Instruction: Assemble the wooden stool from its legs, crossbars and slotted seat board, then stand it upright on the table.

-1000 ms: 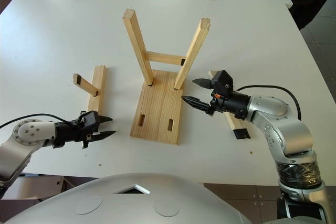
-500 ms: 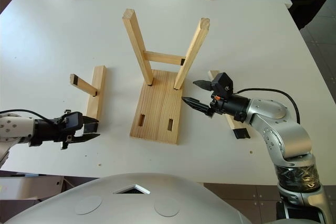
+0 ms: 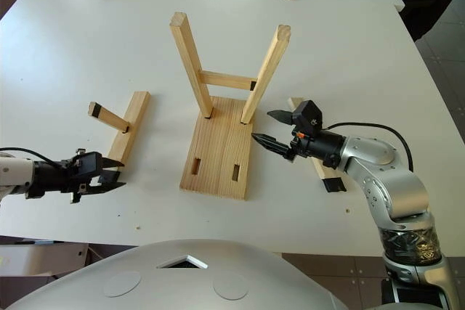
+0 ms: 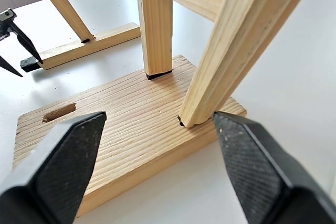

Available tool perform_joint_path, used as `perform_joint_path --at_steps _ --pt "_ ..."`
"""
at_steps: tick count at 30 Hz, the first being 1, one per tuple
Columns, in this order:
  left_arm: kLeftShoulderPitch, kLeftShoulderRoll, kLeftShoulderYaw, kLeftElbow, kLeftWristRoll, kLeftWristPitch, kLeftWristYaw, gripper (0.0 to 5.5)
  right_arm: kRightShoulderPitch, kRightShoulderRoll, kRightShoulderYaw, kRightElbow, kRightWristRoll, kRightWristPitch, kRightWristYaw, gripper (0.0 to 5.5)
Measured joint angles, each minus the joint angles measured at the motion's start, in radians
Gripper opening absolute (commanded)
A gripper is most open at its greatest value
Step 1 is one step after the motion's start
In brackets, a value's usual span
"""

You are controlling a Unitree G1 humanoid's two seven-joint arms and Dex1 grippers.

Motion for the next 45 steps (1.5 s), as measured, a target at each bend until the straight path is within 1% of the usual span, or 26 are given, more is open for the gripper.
perform_joint_path --at_steps 3,5,7,9,11,14,15,16,19,21,25,33,37,42,43,45 --pt "0.016 -0.038 0.095 -0.056 -0.089 0.101 0.039 2.28 0.008 -0.005 -0.004 0.0 0.0 -0.002 0.002 3.73" --pt "0.055 -0.087 0.193 -0.129 -0.203 0.254 0.085 2.28 0.038 -0.008 -0.027 -0.012 0.001 -0.002 0.0 3.73" --pt "0.107 -0.109 0.248 -0.181 -0.269 0.39 0.117 2.59 0.081 -0.011 -0.056 -0.038 0.006 -0.002 -0.01 3.73" --pt "0.125 -0.12 0.267 -0.209 -0.302 0.524 0.176 2.9 0.126 -0.011 -0.083 -0.057 0.007 -0.002 -0.021 3.73" --pt "0.101 -0.155 0.279 -0.233 -0.341 0.7 0.28 3.21 0.168 -0.006 -0.102 -0.076 0.008 -0.002 -0.035 3.73" --pt "0.011 -0.26 0.264 -0.251 -0.352 0.881 0.465 3.64 0.178 0.001 -0.107 -0.089 0.008 -0.002 -0.052 3.73" --pt "-0.011 -0.289 0.261 -0.252 -0.351 0.913 0.503 3.64 0.177 0.003 -0.106 -0.093 0.008 -0.002 -0.054 3.73" --pt "-0.06 -0.359 0.261 -0.258 -0.352 0.982 0.579 3.64 0.171 0.004 -0.1 -0.096 0.008 -0.001 -0.057 3.73" --pt "-0.143 -0.489 0.266 -0.288 -0.359 1.096 0.693 3.64 0.153 0.002 -0.085 -0.096 0.008 -0.001 -0.056 3.73" --pt "-0.175 -0.531 0.267 -0.3 -0.356 1.134 0.739 3.64 0.15 0.001 -0.081 -0.096 0.008 -0.001 -0.053 3.73" --pt "-0.192 -0.572 0.268 -0.288 -0.314 1.157 0.809 3.64 0.132 -0.008 -0.08 -0.089 0.008 -0.001 -0.044 3.73" --pt "-0.155 -0.584 0.266 -0.273 -0.285 1.15 0.83 3.64 0.122 -0.02 -0.08 -0.074 0.008 -0.001 -0.03 3.73" --pt "-0.124 -0.579 0.244 -0.299 -0.295 1.137 0.797 3.05 0.121 -0.021 -0.077 -0.073 0.007 -0.001 -0.031 3.73" --pt "-0.114 -0.571 0.224 -0.273 -0.291 1.094 0.778 2.3 0.119 -0.021 -0.07 -0.073 0.005 -0.001 -0.031 3.73" --pt "-0.115 -0.569 0.22 -0.263 -0.289 1.082 0.777 2.17 0.115 -0.021 -0.066 -0.073 0.005 -0.001 -0.031 3.73" --pt "-0.116 -0.569 0.214 -0.251 -0.286 1.064 0.776 2.11 0.11 -0.022 -0.06 -0.071 0.005 -0.001 -0.031 3.73"
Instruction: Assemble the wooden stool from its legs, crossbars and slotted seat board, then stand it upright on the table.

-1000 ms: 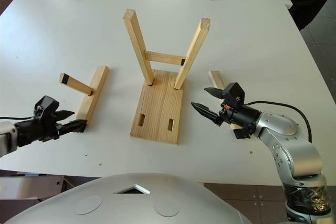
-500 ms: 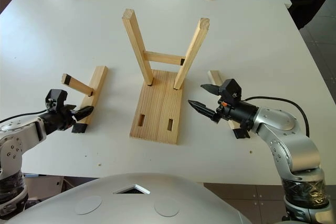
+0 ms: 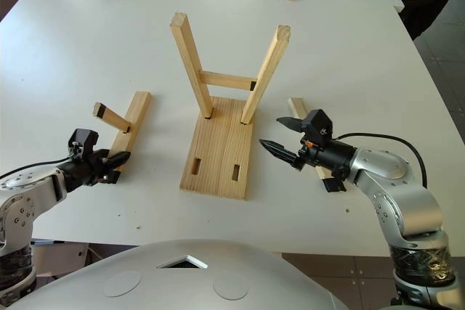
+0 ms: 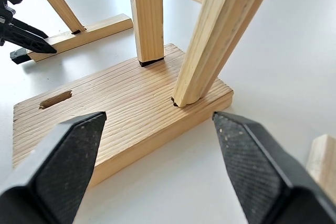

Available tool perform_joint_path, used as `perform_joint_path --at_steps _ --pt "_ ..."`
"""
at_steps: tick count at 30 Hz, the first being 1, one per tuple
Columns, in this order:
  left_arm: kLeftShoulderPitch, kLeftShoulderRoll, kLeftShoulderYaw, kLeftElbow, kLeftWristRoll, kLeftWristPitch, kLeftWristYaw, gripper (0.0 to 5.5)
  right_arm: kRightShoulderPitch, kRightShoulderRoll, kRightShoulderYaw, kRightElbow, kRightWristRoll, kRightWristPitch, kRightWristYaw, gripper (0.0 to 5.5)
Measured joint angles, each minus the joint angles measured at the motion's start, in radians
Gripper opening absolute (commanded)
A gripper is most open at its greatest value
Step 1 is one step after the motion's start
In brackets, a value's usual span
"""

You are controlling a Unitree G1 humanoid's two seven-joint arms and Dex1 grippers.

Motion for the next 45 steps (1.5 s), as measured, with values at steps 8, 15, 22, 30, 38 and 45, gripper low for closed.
perform_joint_path --at_steps 8,15,22,30,38,45 --pt "-0.017 0.006 -0.036 0.057 0.016 -0.091 0.001 2.1 -0.03 -0.015 0.018 0.013 0.0 0.0 0.006 3.73" --pt "-0.145 -0.016 0.009 0.203 0.033 -0.129 0.037 2.1 -0.044 -0.023 0.015 0.036 0.001 0.0 0.017 3.73" --pt "-0.34 -0.055 0.099 0.273 0.033 -0.245 0.077 2.1 -0.08 -0.049 -0.027 0.083 0.002 -0.001 0.034 3.73" --pt "-0.528 -0.066 0.146 0.286 -0.065 -0.446 0.024 2.1 -0.149 -0.087 -0.125 0.158 0.077 0.041 0.091 3.73" --pt "-0.689 -0.035 0.19 0.191 -0.636 -0.263 -0.13 2.1 -0.27 -0.142 -0.293 0.252 0.285 0.122 0.209 3.73" --pt "-0.679 0.025 0.108 0.112 -0.898 -0.229 -0.203 2.1 -0.459 -0.212 -0.358 0.279 0.486 0.237 0.257 3.73"
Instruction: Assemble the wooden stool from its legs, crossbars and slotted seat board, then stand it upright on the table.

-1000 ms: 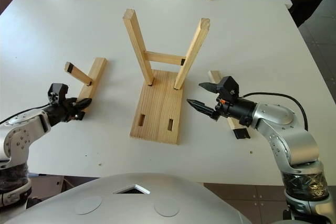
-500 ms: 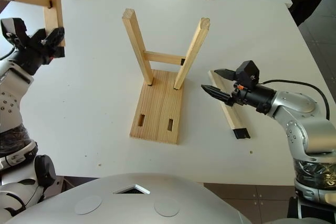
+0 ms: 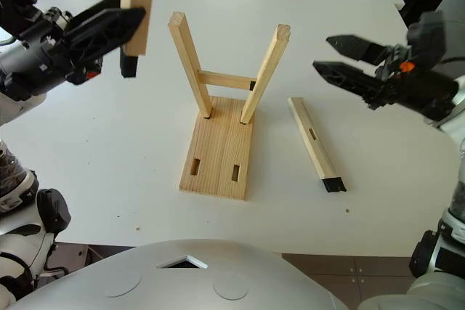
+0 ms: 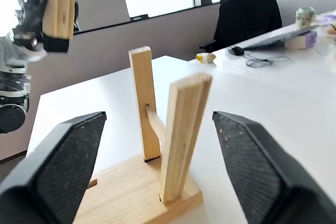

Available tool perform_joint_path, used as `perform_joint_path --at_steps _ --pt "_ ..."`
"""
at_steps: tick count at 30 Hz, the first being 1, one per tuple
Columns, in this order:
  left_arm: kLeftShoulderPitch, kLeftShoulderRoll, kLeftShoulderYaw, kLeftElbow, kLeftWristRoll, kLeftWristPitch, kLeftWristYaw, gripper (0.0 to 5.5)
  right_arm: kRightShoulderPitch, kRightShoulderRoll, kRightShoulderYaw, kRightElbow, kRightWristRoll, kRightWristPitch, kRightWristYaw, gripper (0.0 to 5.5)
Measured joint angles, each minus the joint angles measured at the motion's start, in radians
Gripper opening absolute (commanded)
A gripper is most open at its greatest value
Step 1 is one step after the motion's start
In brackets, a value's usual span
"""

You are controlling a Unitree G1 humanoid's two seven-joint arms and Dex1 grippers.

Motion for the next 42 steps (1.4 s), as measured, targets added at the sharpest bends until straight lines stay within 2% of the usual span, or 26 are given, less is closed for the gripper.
perform_joint_path --at_steps 9,14,22,33,42 --pt "0.004 0.006 -0.117 -0.019 -0.175 -0.052 0.014 2.1 -0.221 0.013 0.167 0.016 0.089 0.104 0.054 4.68" --pt "0.005 0.017 -0.186 -0.02 -0.167 -0.06 -0.05 2.1 -0.332 0.039 0.224 0.01 0.157 0.18 0.054 4.68" --pt "0.044 0.028 -0.311 -0.021 0.008 -0.094 -0.184 2.1 -0.469 0.081 0.308 0.037 0.234 0.315 0.044 4.68" --pt "0.053 0.03 -0.37 0.001 0.129 -0.143 -0.261 2.1 -0.529 0.113 0.339 0.037 0.301 0.404 0.01 4.68" --pt "0.066 0.021 -0.378 -0.002 0.156 -0.161 -0.279 2.1 -0.529 0.116 0.349 0.034 0.257 0.396 0.023 3.34"
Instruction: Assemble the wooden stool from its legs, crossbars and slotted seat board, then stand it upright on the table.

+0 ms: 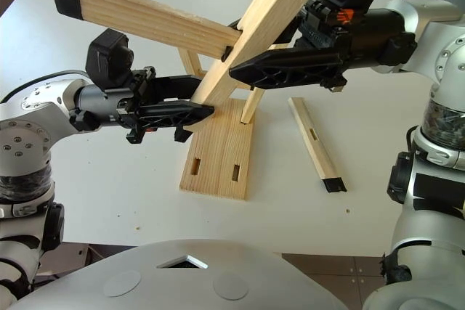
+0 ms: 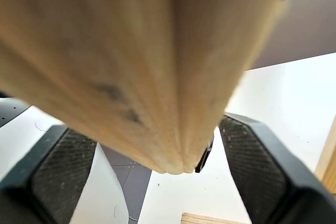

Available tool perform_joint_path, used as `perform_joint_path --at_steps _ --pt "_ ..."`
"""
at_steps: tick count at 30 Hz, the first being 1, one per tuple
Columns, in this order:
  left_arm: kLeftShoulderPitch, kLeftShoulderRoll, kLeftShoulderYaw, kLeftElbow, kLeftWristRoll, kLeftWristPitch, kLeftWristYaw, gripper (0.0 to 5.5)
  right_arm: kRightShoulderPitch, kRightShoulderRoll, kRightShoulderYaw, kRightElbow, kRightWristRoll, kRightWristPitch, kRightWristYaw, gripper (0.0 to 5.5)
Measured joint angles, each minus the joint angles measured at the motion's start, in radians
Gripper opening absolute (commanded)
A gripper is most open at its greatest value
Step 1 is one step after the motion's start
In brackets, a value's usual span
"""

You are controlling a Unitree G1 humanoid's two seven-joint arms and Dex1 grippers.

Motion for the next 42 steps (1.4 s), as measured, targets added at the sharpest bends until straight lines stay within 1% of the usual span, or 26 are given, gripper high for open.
perform_joint_path --at_steps 5,8,19,31,32,33,38,42 --pt "0.008 0.001 0.0 -0.001 0.003 -0.001 -0.011 2.1 0.001 -0.007 0.01 -0.009 -0.04 -0.009 0.037 2.51" --pt "0.008 0.001 0.0 -0.001 0.008 -0.001 -0.013 2.1 0.007 -0.009 0.018 -0.022 -0.07 -0.032 0.062 2.11" --pt "0.015 0.0 -0.013 0.003 0.043 0.0 -0.024 2.1 0.023 -0.019 0.047 -0.04 -0.148 -0.099 0.112 2.06" --pt "0.014 -0.012 -0.031 0.026 0.076 0.001 -0.044 2.1 0.058 -0.027 0.062 -0.042 -0.172 -0.151 0.129 2.04" --pt "0.013 -0.012 -0.032 0.028 0.078 0.002 -0.043 2.44 0.06 -0.028 0.062 -0.042 -0.174 -0.154 0.129 2.04" --pt "0.01 -0.013 -0.033 0.032 0.078 0.006 -0.041 2.51 0.062 -0.029 0.062 -0.043 -0.176 -0.156 0.128 2.04" --pt "0.011 0.026 -0.032 0.028 0.083 0.022 -0.06 3.31 0.099 -0.048 0.061 -0.048 -0.197 -0.158 0.131 2.04" --pt "0.025 0.027 -0.061 0.027 0.15 -0.003 -0.08 4.04 0.099 -0.046 0.035 -0.045 -0.195 -0.158 0.125 2.04"
